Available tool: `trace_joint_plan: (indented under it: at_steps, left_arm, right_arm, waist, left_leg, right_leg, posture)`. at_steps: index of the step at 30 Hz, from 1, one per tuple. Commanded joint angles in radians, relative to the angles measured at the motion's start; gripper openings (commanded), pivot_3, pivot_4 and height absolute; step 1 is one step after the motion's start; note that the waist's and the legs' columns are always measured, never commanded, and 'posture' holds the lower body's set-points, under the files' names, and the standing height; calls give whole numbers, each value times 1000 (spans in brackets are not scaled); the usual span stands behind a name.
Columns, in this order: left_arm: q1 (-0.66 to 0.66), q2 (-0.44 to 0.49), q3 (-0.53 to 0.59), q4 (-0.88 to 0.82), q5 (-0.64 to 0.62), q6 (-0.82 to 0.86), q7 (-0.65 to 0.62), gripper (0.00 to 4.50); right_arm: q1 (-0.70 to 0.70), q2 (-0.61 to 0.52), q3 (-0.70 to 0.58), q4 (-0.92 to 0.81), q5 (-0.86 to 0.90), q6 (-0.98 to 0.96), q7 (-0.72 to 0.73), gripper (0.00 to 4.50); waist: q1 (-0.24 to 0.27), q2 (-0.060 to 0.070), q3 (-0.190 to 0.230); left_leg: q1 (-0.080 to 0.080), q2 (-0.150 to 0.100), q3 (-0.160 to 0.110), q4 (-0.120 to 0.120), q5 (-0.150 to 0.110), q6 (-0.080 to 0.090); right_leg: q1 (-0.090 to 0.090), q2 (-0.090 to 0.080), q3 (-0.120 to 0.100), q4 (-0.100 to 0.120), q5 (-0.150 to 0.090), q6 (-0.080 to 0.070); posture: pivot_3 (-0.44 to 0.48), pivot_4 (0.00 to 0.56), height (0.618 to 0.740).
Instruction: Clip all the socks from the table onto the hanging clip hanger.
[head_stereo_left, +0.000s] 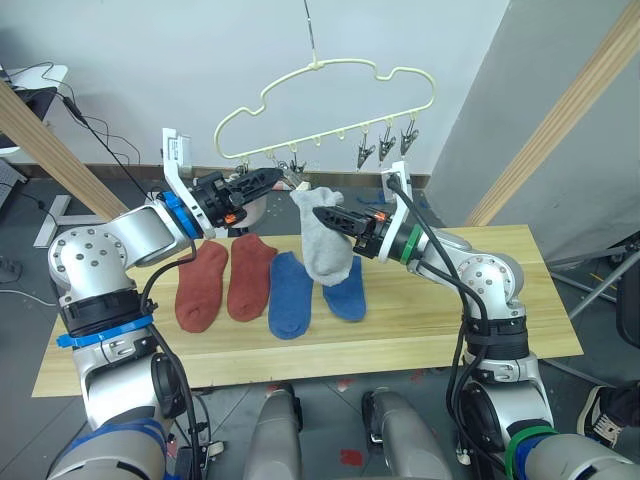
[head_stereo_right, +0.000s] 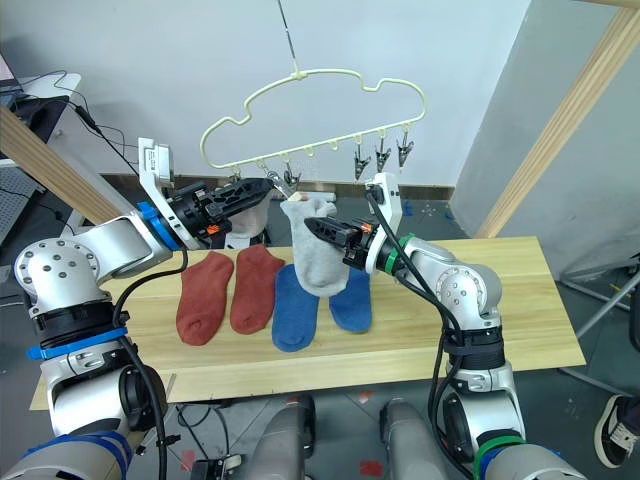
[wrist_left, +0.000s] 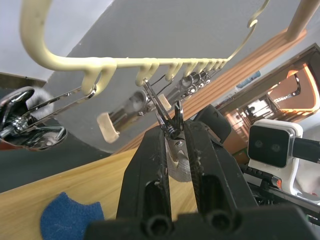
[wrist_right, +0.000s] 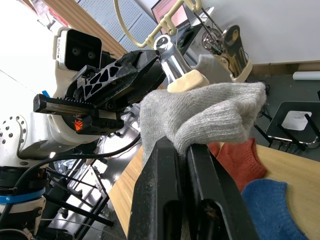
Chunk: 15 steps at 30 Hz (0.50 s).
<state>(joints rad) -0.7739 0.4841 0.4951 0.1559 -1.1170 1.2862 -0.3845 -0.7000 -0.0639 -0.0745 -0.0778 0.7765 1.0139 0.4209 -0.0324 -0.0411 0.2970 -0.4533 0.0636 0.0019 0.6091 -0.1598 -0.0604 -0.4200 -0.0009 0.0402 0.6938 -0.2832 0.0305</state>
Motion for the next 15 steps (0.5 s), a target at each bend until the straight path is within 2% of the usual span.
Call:
trace_joint_plan:
  at_steps: [1, 9, 11, 12, 15]
  left_arm:
    - [-2, 12, 4, -38, -27, -3, -13, 220]
    - [20, 22, -17, -85, -27, -23, -51, 220]
    - [25, 25, -12, -88, -37, -20, -63, 929]
    - [26, 26, -11, -89, -39, -19, -66, 1092]
    - [29, 32, -13, -92, -45, -15, -74, 2010]
  right_arm:
    - [-16, 6, 4, -19, 10, -19, 6, 0]
    - [-15, 9, 8, -17, 11, -18, 7, 0]
    - [-17, 9, 8, -16, 12, -18, 7, 0]
    - [-18, 9, 9, -15, 12, -19, 7, 0]
    - [-20, 7, 10, -12, 11, -20, 7, 0]
  waist:
    - [0, 0, 0]
    - [0, 0, 0]
    - [0, 0, 0]
    - [0, 0, 0]
    - [0, 0, 0]
  left_leg:
    - [0, 0, 0, 0, 0, 0]
    - [0, 0, 0, 0, 0, 0]
    - [0, 0, 0, 0, 0, 0]
    - [0, 0, 0, 0, 0, 0]
    - [0, 0, 0, 0, 0, 0]
  right_leg:
    - [0, 0, 0, 0, 0, 0]
    - [0, 0, 0, 0, 0, 0]
    - [0, 0, 0, 0, 0, 0]
    - [0, 0, 0, 0, 0, 0]
    - [0, 0, 0, 0, 0, 0]
  posture:
    - [-1, 276, 740]
    - [4, 280, 740]
    - [4, 280, 740]
    - [4, 280, 740]
    - [4, 280, 740]
